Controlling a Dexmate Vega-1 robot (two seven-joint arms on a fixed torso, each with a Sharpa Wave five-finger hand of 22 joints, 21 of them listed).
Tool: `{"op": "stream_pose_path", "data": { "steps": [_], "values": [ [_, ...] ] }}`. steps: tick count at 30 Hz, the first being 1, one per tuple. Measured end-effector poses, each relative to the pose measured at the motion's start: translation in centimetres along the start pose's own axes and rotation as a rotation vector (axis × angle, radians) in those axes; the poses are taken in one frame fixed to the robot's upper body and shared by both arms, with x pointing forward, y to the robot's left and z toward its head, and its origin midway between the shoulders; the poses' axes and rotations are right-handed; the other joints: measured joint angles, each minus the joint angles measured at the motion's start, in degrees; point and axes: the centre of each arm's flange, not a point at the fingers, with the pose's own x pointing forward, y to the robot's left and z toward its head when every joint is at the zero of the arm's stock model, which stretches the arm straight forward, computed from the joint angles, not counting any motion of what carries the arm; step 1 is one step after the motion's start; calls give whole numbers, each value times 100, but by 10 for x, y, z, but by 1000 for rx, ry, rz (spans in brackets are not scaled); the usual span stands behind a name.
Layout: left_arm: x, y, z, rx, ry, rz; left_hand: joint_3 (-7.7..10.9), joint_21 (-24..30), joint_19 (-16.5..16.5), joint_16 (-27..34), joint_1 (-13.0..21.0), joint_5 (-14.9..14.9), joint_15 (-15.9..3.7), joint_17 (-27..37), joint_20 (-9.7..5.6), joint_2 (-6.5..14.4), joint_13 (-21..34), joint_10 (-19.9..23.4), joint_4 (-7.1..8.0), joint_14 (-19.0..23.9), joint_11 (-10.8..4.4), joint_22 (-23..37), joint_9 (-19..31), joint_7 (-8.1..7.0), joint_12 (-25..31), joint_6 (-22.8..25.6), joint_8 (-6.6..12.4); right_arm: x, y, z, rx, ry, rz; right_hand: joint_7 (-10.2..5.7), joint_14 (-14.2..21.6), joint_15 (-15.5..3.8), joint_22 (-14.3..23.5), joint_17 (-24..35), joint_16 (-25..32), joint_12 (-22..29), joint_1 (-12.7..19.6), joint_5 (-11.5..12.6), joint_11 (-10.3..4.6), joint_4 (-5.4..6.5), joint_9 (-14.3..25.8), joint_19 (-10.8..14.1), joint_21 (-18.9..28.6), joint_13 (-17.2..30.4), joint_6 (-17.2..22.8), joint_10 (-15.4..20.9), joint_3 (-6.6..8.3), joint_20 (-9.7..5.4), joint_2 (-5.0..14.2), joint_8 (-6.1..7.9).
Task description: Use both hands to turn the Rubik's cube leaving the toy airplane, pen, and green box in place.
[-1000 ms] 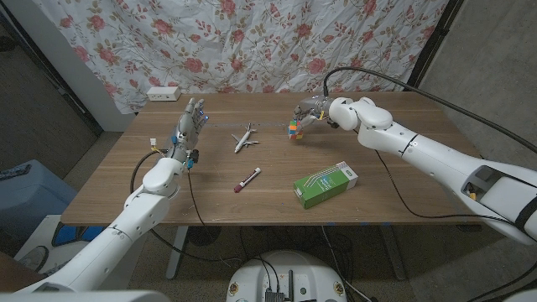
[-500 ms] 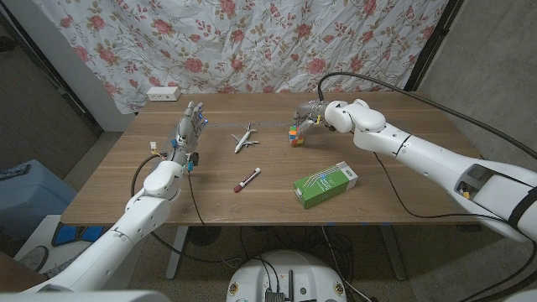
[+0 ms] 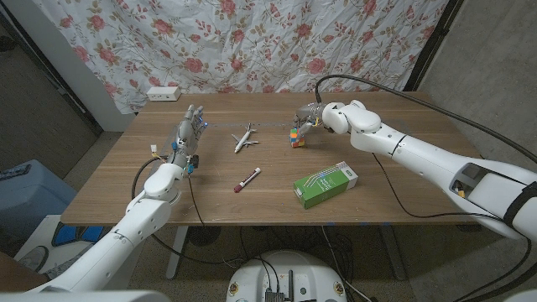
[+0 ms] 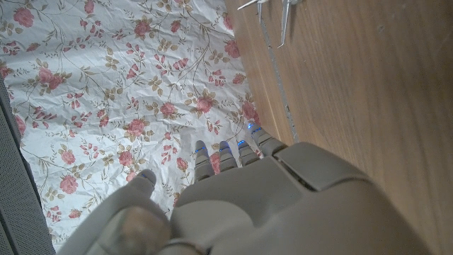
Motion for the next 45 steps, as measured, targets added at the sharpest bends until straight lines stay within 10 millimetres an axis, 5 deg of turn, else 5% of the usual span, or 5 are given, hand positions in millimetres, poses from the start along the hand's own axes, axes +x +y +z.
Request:
{"op": "stream_pose_path", "data": {
  "steps": [5, 10, 18, 31, 45],
  "values": [
    [1, 0, -1, 0, 1, -1, 24, 0, 0, 0, 0, 0, -31, 0, 0, 0, 0, 11, 24, 31, -11, 0, 0, 0, -34, 0, 0, 1, 0, 1, -3, 1, 11, -127, -51, -10, 0, -10, -81, -41, -58, 49, 2, 0, 1, -15, 0, 8, -117, -247, 1, 15, -57, -113],
    [3, 1, -1, 0, 3, -4, 24, 0, 54, 0, 0, 0, -31, 0, 9, 0, 0, 20, 23, 31, -20, 0, 0, 0, -34, 0, 0, 3, -1, 3, -6, 2, 22, -76, -132, -10, 0, -5, -150, -84, -94, 93, 20, -16, 16, -99, 0, 6, -415, -558, 19, 52, -35, -220],
    [3, 2, -1, 4, 4, -5, 23, -21, 53, 0, 0, 0, -31, 0, 10, 0, 0, 20, 23, 31, -20, 0, 0, -1, -33, 0, 0, 4, -2, 7, -9, 3, 47, -58, -393, -1, 0, 27, -351, -106, -343, 322, 52, 9, -38, -231, 0, 21, -1074, -1272, -5, 147, -284, -570],
    [3, 7, -4, 8, 14, -10, 47, -43, 52, -28, 0, 0, -31, 0, 10, 0, 0, 40, 0, 31, 0, 1, 0, -1, -55, -1, 0, 6, -4, 11, -7, -7, 90, 117, -723, 45, 0, 68, -547, -123, -756, 672, 295, 152, -42, -376, -22, -5, -1857, -2185, -151, 290, -480, -975],
    [4, 14, -3, 9, 1, -10, 63, -43, 72, -28, 0, 0, -30, 0, -10, 0, 0, 40, 15, 31, 1, 1, 0, -1, -78, -1, 0, 6, -8, 13, -6, -13, 164, 364, -1733, 743, 0, 102, -926, -150, -1563, 1090, 710, 375, -42, -1247, -67, -128, -3211, -3614, -625, 711, -543, -1606]
  ]
}}
